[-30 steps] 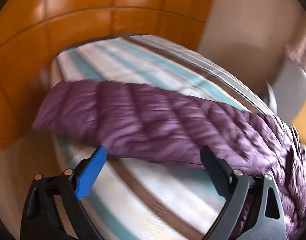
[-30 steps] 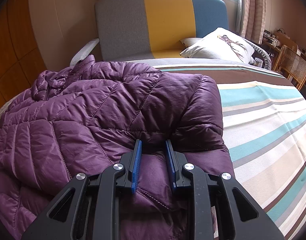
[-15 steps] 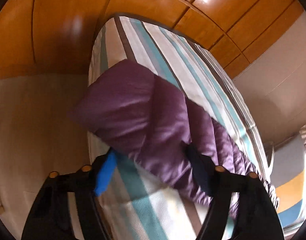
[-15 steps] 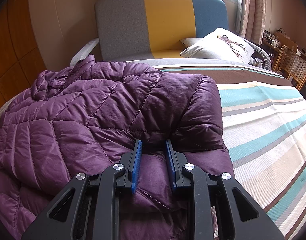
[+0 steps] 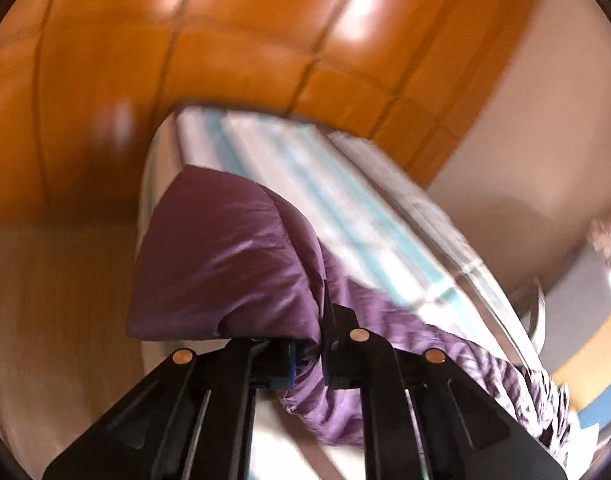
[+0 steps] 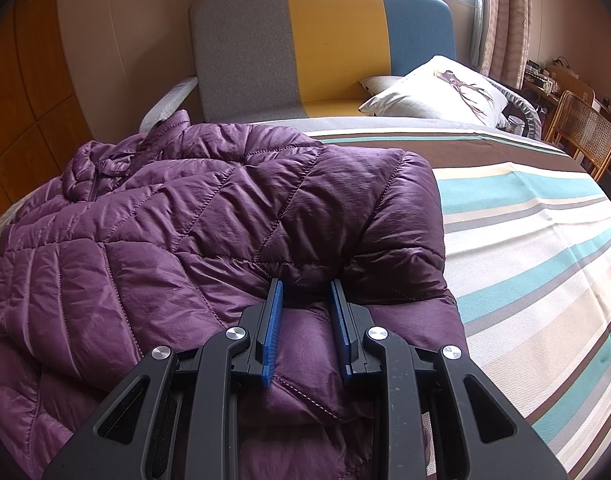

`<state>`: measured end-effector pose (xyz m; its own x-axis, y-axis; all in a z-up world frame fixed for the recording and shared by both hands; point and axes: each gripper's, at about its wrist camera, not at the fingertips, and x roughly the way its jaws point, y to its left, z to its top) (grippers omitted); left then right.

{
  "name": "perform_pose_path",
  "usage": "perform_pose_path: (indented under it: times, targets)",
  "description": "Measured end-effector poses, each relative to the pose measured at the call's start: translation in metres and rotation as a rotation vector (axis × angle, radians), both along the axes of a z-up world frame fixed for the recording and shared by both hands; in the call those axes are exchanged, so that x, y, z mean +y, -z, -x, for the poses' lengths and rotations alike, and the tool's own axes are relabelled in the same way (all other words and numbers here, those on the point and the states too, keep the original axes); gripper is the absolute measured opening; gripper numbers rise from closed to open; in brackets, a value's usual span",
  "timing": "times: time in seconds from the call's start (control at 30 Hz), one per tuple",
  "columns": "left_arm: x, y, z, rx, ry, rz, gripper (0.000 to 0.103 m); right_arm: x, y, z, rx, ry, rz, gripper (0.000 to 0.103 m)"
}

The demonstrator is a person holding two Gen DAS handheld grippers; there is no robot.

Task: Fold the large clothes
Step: 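Lift the sleeve with the left gripper, lay it across the jacket body, release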

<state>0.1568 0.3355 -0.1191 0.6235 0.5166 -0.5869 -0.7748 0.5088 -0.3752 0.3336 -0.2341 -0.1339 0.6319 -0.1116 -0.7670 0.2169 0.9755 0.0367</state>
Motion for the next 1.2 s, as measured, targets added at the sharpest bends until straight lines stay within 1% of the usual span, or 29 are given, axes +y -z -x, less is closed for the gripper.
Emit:
perform_pose_path:
  times: [0.03, 0.13, 0.27, 0.4, 0.5, 0.6, 0.73, 0.9, 1.03, 1.2]
  targets:
    - [-0.008, -0.005, -0.005, -0.001, 0.027, -0.026, 0.008, 0.000, 0.000, 0.000, 0.000, 0.000, -0.001, 0.025]
    - [-0.048, -0.026, -0.029, -0.004, 0.165, -0.124, 0.008, 0.000, 0.000, 0.000, 0.000, 0.000, -0.001, 0.025]
    - [-0.095, -0.042, -0.056, 0.002, 0.315, -0.197, 0.008, -0.001, 0.000, 0.000, -0.001, 0.000, -0.002, 0.025]
    - [-0.142, -0.047, -0.081, 0.023, 0.452, -0.242, 0.008, 0.000, 0.000, 0.000, 0.000, 0.000, -0.001, 0.025]
    - [-0.181, -0.042, -0.101, 0.080, 0.572, -0.270, 0.008, 0.000, 0.000, 0.000, 0.001, 0.000, 0.000, 0.025]
    - [-0.221, -0.039, -0.116, 0.122, 0.671, -0.316, 0.008, 0.000, 0.000, 0.000, 0.001, 0.000, -0.002, 0.025]
    - [-0.274, -0.038, -0.135, 0.156, 0.771, -0.370, 0.008, 0.000, -0.001, 0.000, 0.001, 0.000, -0.002, 0.025]
    - [-0.340, -0.034, -0.142, 0.191, 0.897, -0.455, 0.008, 0.000, -0.001, 0.000, 0.001, 0.000, -0.001, 0.025]
    - [-0.381, -0.034, -0.142, 0.196, 0.972, -0.481, 0.008, 0.000, 0.000, 0.000, 0.001, 0.000, -0.002, 0.025]
    - [-0.412, -0.028, -0.150, 0.196, 1.048, -0.468, 0.008, 0.000, -0.001, 0.000, 0.001, 0.000, -0.004, 0.025]
